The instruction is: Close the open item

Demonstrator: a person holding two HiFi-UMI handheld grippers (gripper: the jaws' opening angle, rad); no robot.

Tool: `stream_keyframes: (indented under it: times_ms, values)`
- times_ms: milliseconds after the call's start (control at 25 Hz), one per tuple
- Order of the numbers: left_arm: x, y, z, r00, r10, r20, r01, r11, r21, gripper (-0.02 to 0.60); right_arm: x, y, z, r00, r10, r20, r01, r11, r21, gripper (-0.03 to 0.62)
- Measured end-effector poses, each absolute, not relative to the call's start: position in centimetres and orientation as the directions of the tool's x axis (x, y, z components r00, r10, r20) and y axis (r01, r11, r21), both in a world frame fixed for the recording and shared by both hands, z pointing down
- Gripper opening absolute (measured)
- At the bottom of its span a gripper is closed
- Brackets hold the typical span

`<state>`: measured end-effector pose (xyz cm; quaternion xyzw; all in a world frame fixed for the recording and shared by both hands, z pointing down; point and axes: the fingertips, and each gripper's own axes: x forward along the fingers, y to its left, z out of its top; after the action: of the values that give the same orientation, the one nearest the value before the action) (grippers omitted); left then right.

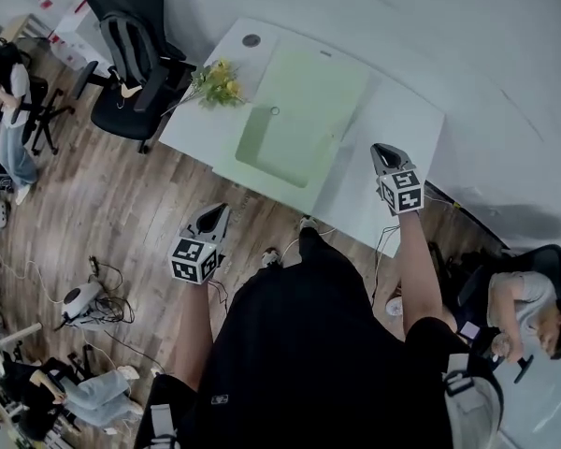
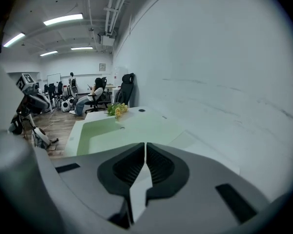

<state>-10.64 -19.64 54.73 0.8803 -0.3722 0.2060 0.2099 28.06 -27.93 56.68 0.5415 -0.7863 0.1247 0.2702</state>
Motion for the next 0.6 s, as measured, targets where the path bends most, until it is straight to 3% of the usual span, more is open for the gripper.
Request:
stream_keyframes:
  times_ms: [360,600]
  values:
    - [-7.7,-22.9,55.4,0.542,-0.618,0.57,-0.819,-0.539,0.195,0.006,31.1,-37.0,57.5,-0.372,-0.752,0.543,-0.873,0.483,0.07,0.009]
    - [-5.8,-22.0,59.7,0.501,-0.52,0.691,-0.816,-0.549,0.179,0.006,34.2,-43.6,62.5,-0.39,-0.698,0.601,-0.845,0.531,0.069,0.009]
